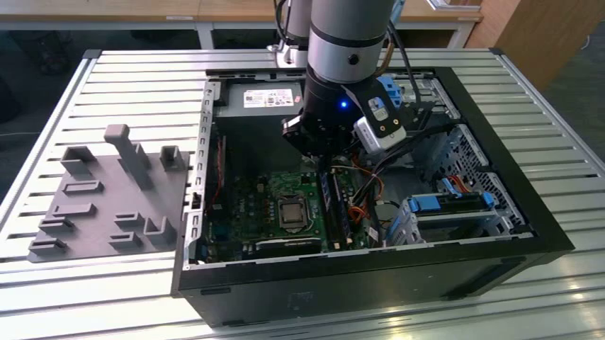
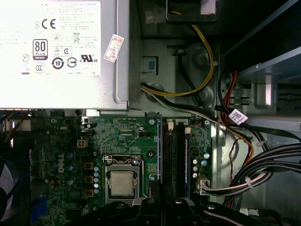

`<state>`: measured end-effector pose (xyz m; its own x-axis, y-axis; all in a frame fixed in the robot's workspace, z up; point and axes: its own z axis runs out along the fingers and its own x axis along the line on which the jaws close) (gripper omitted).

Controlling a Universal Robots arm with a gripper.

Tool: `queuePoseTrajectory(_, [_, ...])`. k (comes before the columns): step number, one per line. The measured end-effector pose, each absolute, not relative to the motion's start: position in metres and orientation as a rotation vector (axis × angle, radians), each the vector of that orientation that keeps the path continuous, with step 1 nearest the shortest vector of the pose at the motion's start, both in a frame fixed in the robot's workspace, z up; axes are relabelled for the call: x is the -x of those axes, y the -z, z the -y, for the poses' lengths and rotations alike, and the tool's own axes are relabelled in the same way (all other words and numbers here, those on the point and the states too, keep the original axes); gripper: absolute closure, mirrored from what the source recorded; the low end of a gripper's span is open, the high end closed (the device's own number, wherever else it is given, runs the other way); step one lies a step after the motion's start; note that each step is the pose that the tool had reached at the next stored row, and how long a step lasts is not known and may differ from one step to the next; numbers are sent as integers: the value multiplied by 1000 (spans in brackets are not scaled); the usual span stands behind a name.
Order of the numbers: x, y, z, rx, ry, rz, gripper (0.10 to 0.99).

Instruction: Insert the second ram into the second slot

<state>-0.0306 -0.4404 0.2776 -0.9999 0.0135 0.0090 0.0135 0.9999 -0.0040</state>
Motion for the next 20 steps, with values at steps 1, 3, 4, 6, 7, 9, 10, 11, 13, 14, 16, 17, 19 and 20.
queuePoseTrajectory(1, [31,-278,440,21,-6,3132,945])
queuePoseTrajectory(3, [31,-277,440,21,-6,3133,945])
queuePoseTrajectory(4, [31,-277,440,21,-6,3133,945])
queuePoseTrajectory(6, [31,-276,440,21,-6,3132,945])
queuePoseTrajectory(7, [31,-276,440,21,-7,3132,945])
queuePoseTrajectory(9, [31,-276,441,21,-8,3132,945])
queuePoseTrajectory(10, [31,-276,441,21,-9,3132,945])
queuePoseTrajectory(11, [31,-276,442,21,-10,3132,945])
queuePoseTrajectory(13, [31,-276,443,21,-11,3132,945])
queuePoseTrajectory(14, [31,-275,443,21,-10,3132,945])
queuePoseTrajectory(16, [31,-273,444,21,-11,3132,945])
queuePoseTrajectory(17, [31,-271,444,20,-11,3132,945])
queuePoseTrajectory(19, [31,-268,444,13,-11,3130,945])
queuePoseTrajectory(20, [31,-266,444,10,-11,3130,945])
